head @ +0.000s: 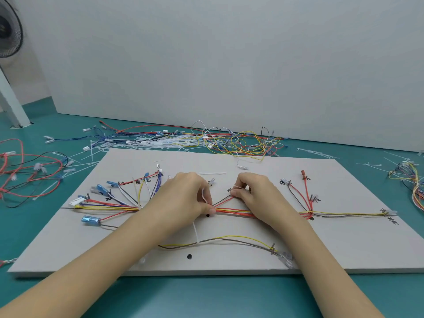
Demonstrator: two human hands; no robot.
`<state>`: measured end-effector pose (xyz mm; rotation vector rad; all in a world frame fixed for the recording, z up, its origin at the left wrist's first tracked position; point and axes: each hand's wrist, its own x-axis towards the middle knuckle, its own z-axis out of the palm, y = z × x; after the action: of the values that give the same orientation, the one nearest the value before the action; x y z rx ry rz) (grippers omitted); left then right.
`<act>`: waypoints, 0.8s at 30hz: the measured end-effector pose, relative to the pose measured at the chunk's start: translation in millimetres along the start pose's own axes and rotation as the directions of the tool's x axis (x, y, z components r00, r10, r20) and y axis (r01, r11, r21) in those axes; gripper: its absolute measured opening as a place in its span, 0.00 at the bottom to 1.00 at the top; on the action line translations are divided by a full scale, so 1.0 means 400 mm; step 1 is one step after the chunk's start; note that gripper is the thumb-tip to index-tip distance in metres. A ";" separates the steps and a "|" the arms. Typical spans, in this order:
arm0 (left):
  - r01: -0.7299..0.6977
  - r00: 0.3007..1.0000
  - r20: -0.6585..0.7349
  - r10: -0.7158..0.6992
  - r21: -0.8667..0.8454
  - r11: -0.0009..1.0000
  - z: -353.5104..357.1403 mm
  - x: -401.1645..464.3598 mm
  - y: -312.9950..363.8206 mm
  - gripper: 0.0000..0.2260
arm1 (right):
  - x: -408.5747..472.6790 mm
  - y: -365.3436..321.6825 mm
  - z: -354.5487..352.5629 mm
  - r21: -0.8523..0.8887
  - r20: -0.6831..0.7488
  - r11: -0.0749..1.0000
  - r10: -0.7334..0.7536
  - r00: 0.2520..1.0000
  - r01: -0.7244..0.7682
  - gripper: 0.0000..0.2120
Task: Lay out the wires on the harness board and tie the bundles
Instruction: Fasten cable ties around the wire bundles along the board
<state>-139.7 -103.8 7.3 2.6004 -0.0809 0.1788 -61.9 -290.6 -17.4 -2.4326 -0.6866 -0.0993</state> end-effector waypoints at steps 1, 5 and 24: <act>-0.006 1.000 -0.016 0.006 0.004 1.000 0.001 -0.005 -0.001 0.08 | 0.000 0.000 0.001 0.017 0.001 1.000 -0.008 1.000 0.008 0.07; -0.041 0.994 -0.097 0.055 0.144 0.989 0.010 -0.020 0.003 0.07 | -0.001 0.002 0.005 0.027 -0.006 0.999 -0.030 1.000 0.030 0.07; -0.034 0.997 -0.075 0.027 -0.084 0.996 0.010 0.012 -0.039 0.07 | 0.019 -0.023 0.037 -0.119 -0.080 0.993 -0.035 0.996 0.025 0.08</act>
<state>-133.2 -92.3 -3.2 2.5063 -0.0997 0.2759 -61.1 -272.1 -22.8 -2.5151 -0.6980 -0.2574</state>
